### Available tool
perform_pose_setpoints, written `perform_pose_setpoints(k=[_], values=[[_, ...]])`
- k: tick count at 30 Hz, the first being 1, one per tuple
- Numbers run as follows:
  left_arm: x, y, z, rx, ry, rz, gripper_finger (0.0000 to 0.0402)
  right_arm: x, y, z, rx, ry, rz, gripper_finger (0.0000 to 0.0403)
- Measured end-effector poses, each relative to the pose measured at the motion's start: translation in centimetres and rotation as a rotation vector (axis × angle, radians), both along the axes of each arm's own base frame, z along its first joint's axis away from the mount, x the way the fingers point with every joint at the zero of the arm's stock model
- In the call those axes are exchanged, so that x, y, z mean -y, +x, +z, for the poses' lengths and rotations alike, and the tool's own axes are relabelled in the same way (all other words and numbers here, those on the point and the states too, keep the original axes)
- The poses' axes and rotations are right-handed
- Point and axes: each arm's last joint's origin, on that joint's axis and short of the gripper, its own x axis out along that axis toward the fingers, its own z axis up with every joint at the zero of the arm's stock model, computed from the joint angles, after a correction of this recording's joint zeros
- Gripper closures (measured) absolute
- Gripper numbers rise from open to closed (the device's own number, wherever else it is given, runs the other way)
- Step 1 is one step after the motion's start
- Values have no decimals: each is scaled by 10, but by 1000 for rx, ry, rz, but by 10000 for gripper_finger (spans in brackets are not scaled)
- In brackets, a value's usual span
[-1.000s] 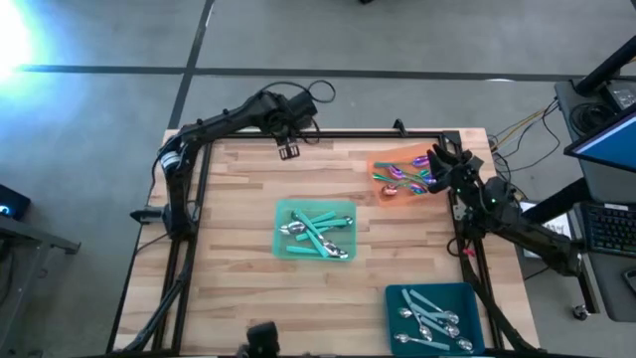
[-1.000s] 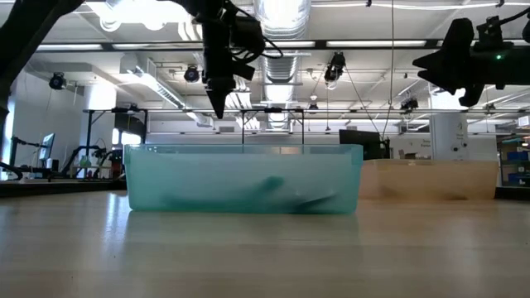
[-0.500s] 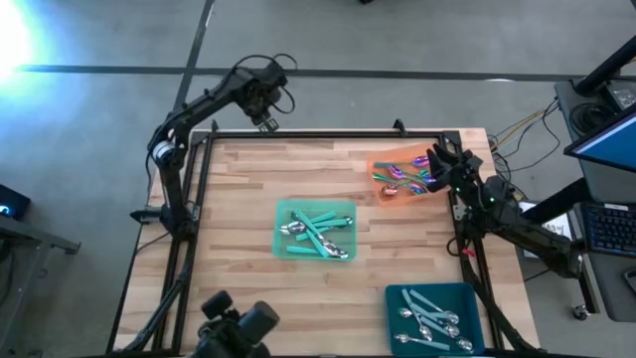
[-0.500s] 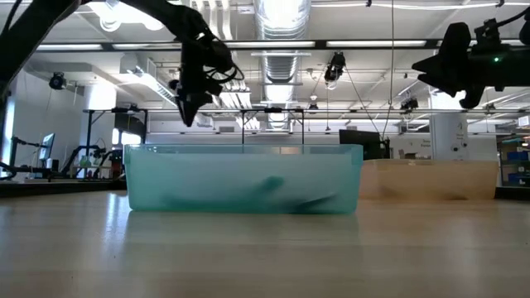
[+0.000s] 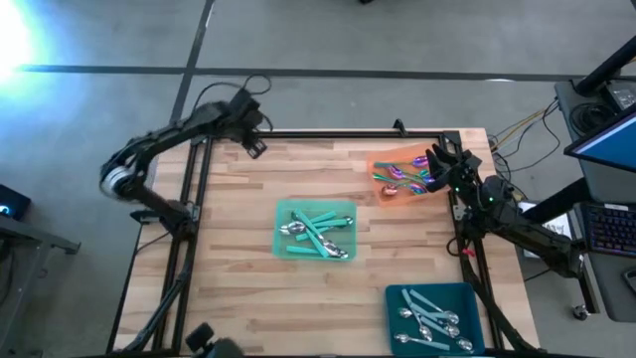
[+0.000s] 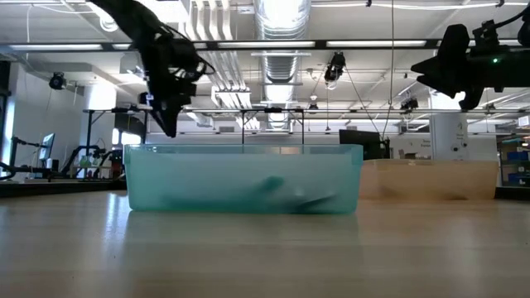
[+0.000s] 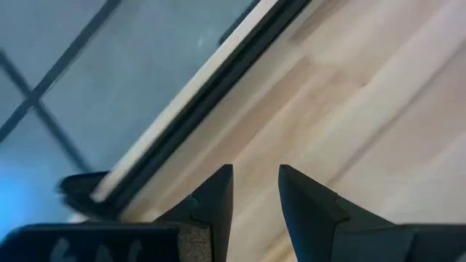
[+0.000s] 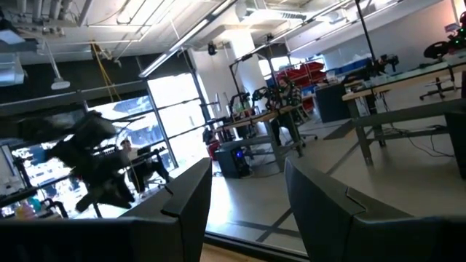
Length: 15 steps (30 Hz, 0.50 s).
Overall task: Sort silverware by color (type)
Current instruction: Return to Home Position
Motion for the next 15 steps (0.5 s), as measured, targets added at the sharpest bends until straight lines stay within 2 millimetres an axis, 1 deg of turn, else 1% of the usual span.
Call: perform_pose_setpoints(k=[5,10,12,15], values=[[36,-21,-11,161,95,-2,306,0,0,0,0,0,0,239],[63,-42,-24,349,229,21,306,0,0,0,0,0,0,239],[73,-50,-30,418,248,45,306,0,0,0,0,0,0,239],[87,-61,-39,547,231,30,306,0,0,0,0,0,0,239]])
